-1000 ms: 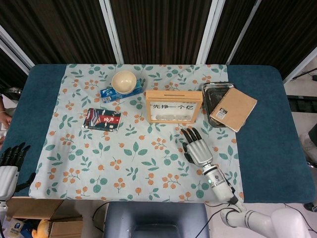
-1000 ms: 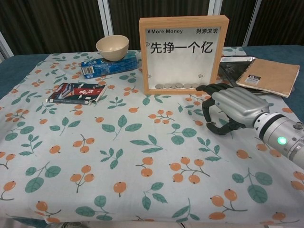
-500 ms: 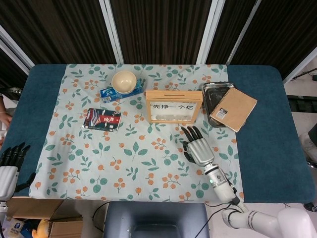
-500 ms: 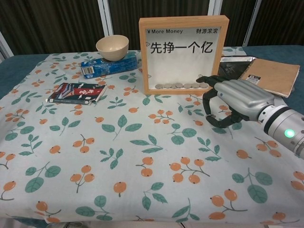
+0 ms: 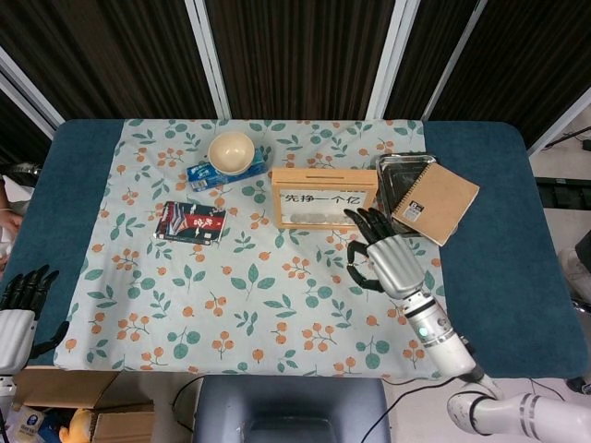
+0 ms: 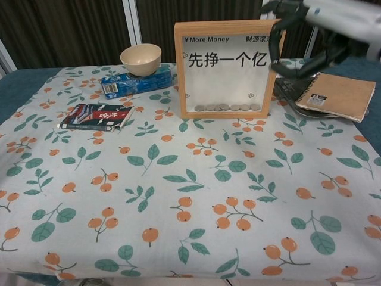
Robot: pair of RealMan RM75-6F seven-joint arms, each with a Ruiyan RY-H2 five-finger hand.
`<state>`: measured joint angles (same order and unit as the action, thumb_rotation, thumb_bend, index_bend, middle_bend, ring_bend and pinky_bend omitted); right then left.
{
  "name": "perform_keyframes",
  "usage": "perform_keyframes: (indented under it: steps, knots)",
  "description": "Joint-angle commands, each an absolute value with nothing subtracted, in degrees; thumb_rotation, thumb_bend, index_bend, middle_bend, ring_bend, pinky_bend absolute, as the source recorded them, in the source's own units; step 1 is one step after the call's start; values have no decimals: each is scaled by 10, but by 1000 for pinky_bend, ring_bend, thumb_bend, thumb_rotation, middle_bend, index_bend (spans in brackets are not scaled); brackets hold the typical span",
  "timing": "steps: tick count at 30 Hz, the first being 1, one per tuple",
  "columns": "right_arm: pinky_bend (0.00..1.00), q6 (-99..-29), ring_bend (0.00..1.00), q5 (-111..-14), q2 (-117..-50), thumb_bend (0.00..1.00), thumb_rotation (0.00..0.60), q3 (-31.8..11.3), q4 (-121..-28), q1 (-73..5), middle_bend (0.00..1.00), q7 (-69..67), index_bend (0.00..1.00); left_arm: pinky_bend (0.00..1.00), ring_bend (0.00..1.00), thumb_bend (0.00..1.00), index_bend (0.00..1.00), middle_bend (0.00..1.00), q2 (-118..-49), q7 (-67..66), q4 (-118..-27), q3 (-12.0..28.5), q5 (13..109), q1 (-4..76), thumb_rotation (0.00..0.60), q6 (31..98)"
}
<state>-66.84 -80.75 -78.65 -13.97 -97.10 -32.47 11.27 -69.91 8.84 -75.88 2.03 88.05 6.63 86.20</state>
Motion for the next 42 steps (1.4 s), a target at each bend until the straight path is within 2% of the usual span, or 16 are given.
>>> perform_keyframes:
  steps: [1, 6, 10, 17, 20, 28, 42]
  knots:
    - [0, -646, 0, -770, -734, 559, 600, -186, -1012, -345, 170, 117, 747, 0, 0, 320, 0, 0, -697, 89, -760, 21, 880, 67, 600, 861]
    - [0, -612, 0, -715, -705, 559, 600, -236, -1007, -386, 171, 130, 748, 0, 0, 320, 0, 0, -696, 89, -763, 22, 878, 70, 600, 856]
    - [0, -570, 0, -655, -702, 559, 600, -270, -966, -433, 170, 140, 751, 0, 0, 320, 0, 0, -697, 90, -764, 24, 878, 73, 600, 853]
    - [0, -501, 0, -571, -701, 559, 600, -284, -918, -487, 171, 160, 751, 0, 0, 321, 0, 0, -698, 96, -761, 25, 873, 74, 600, 849]
    - [0, -414, 0, -489, -702, 558, 600, -287, -861, -556, 171, 190, 744, 0, 0, 320, 0, 0, -699, 108, -754, 28, 864, 77, 600, 838]
    - [0, -306, 0, -324, -687, 559, 600, -255, -792, -669, 171, 218, 730, 0, 0, 321, 0, 0, -700, 116, -748, 30, 866, 84, 600, 831]
    - [0, -225, 0, -222, -685, 559, 600, -149, -718, -773, 170, 192, 735, 0, 0, 320, 0, 0, -704, 127, -732, 29, 859, 87, 600, 821]
